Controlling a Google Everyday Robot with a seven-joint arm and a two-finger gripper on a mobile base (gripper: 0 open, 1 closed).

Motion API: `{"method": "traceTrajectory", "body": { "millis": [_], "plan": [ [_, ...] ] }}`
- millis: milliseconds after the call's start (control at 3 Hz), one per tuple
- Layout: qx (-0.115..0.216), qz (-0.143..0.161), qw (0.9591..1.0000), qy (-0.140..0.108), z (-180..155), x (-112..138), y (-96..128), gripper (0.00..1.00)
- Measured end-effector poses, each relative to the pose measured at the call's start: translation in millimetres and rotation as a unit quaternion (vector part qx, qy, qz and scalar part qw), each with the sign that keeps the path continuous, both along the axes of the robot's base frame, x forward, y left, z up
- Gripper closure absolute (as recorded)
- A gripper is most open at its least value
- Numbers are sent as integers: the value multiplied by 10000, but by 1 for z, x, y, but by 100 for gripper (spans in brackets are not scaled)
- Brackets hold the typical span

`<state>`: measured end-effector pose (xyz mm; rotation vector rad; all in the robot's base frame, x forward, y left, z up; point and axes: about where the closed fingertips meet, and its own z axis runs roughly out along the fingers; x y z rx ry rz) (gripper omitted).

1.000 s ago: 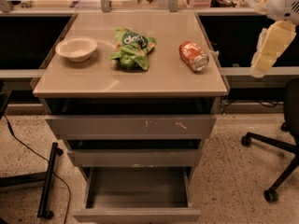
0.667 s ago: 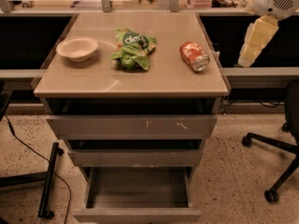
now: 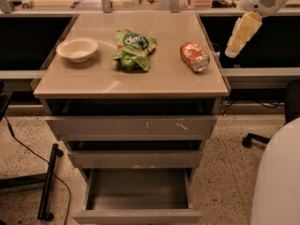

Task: Place coke can into bottom drawer

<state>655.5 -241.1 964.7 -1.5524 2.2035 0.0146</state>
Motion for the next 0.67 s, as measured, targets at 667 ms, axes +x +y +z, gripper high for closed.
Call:
{"method": "traceTrajectory", "body": {
  "millis": [667],
  "plan": [
    [781,-350,9962,128,-28,1,28,0]
  ]
}}
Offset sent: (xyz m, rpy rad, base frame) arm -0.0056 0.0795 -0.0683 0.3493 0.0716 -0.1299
